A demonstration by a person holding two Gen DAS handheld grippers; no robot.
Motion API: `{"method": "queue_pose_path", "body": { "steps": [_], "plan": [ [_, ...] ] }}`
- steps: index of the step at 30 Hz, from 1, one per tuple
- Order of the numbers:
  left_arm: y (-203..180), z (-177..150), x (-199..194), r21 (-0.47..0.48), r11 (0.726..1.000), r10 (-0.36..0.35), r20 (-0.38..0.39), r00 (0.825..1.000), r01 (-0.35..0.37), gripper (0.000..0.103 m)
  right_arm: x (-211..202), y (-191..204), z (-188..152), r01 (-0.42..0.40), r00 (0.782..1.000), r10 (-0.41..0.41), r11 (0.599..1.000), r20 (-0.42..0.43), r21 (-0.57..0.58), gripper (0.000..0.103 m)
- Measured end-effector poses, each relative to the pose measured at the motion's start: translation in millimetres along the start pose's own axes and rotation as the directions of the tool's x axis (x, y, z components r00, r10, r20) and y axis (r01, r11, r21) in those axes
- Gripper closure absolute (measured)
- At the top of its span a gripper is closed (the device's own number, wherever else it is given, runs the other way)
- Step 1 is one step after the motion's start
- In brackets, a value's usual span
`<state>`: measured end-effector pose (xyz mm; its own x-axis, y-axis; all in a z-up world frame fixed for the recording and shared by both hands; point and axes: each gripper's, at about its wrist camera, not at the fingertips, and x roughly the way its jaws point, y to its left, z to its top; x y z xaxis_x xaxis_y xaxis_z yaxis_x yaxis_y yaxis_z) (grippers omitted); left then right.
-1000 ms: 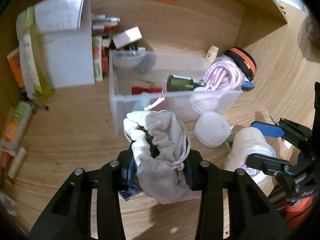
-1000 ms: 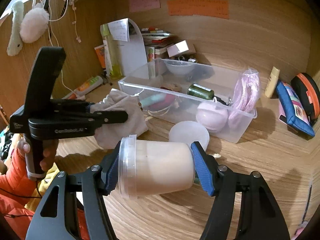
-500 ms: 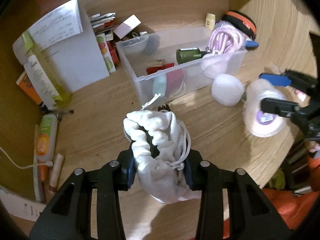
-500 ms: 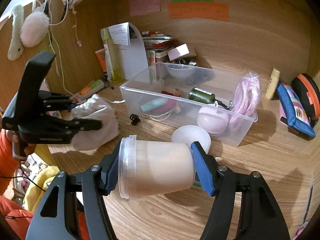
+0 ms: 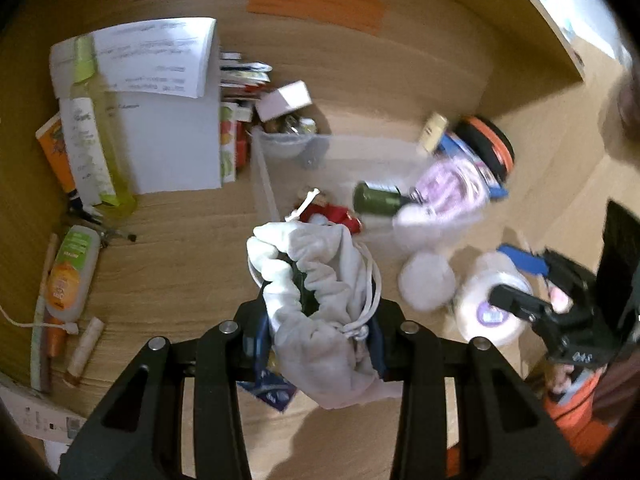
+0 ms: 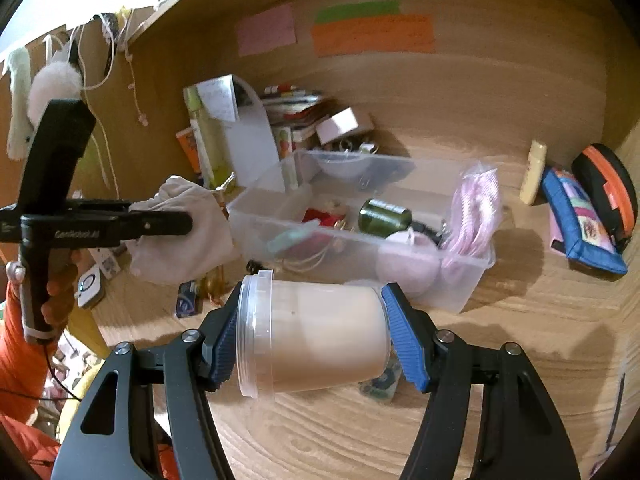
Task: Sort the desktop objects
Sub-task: 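Carry the jar and white bag over the clear box and lower them in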
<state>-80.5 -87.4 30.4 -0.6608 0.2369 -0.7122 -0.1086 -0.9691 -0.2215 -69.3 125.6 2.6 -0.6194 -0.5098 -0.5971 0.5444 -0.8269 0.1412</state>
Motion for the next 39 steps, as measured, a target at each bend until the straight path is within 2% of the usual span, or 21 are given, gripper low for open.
{"method": "queue_pose_path", "body": {
  "steps": [6, 12, 18, 20, 36, 39],
  "plan": [
    [24, 13, 2, -0.132, 0.991, -0.007, 0.04, 0.999, 0.012, 0.064, -3, -8, 12, 0.022, 1.0, -0.022, 1.0, 0.022, 0.013, 0.041],
    [20, 26, 1, -0.129, 0.992, -0.006, 0.073, 0.997, 0.016, 0.064, 3, -13, 31, 0.025, 0.999, -0.025, 1.0, 0.037, 0.019, 0.041],
    [15, 41, 10, -0.146, 0.988, -0.042, 0.099, 0.994, 0.057, 0.064, 8, -13, 52, 0.032, 0.998, -0.032, 0.999, 0.06, 0.009, 0.041],
    [13, 47, 16, -0.149, 0.987, -0.05, 0.105, 0.993, 0.065, 0.067, 13, -15, 60, 0.033, 0.997, -0.034, 0.999, 0.064, 0.009, 0.041],
    [2, 69, 83, -0.096, 0.995, 0.029, 0.071, 0.997, -0.022, 0.069, 76, -37, 83, 0.029, 1.0, -0.029, 0.999, -0.008, 0.042, 0.041],
    [-2, 73, 91, -0.082, 0.996, 0.039, 0.068, 0.997, -0.034, 0.069, 84, -36, 85, 0.055, 0.998, -0.055, 0.998, -0.014, 0.032, 0.041]
  ]
}}
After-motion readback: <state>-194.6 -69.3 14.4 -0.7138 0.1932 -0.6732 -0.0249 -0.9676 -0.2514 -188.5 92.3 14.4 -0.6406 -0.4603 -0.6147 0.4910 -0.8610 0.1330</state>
